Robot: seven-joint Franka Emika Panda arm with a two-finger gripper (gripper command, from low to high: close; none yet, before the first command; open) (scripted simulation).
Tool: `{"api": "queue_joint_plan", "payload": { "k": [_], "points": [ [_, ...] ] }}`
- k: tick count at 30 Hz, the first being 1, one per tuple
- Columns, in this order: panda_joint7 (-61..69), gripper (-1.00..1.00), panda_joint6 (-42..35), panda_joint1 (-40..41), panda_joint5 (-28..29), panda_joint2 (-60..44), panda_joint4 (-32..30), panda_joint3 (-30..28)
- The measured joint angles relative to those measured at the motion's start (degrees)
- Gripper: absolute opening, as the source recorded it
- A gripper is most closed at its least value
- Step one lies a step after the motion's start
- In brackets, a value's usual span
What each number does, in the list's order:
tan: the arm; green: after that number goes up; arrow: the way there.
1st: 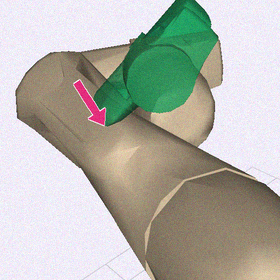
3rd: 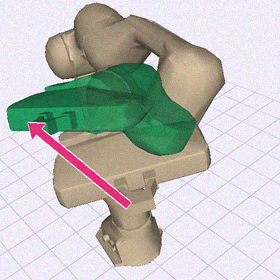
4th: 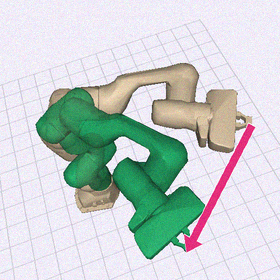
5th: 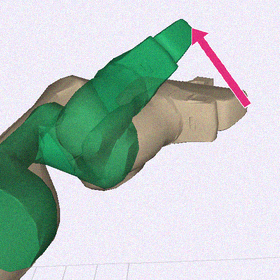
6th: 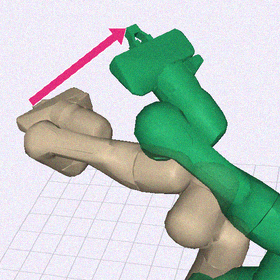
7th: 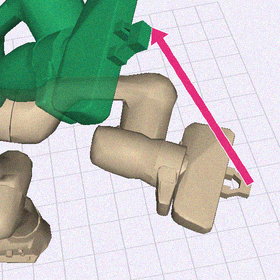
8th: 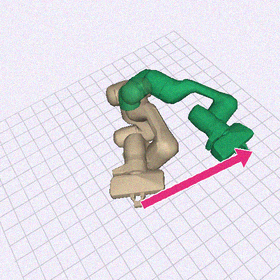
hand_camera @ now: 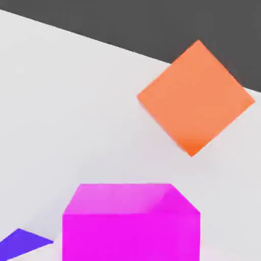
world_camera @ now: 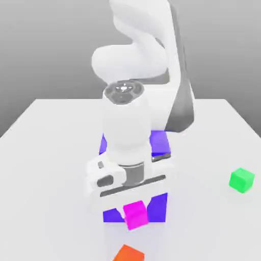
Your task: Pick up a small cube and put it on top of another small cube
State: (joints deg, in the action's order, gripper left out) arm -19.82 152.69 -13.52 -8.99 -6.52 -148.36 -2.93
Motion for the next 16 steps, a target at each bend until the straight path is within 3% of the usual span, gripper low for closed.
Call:
{"api": "queue_joint_plan", "payload": {
  "k": [4,8,9,13,14,16],
  "points": [
    [-3.13,-1.00,-0.30,-12.58,2.29,3.48,-2.64,7.23],
    [-9.10,-1.00,-0.29,-30.94,7.12,6.42,-4.36,16.28],
    [-10.50,-1.00,0.99,-37.19,8.59,5.51,-4.52,15.85],
    [-13.61,-1.00,8.05,-34.38,12.45,-1.63,-4.35,10.90],
    [-14.12,1.00,9.53,-34.59,13.14,-3.19,-4.28,10.38],
    [-14.12,1.00,9.53,-34.59,13.15,-3.19,-4.28,10.38]
  ]
}}
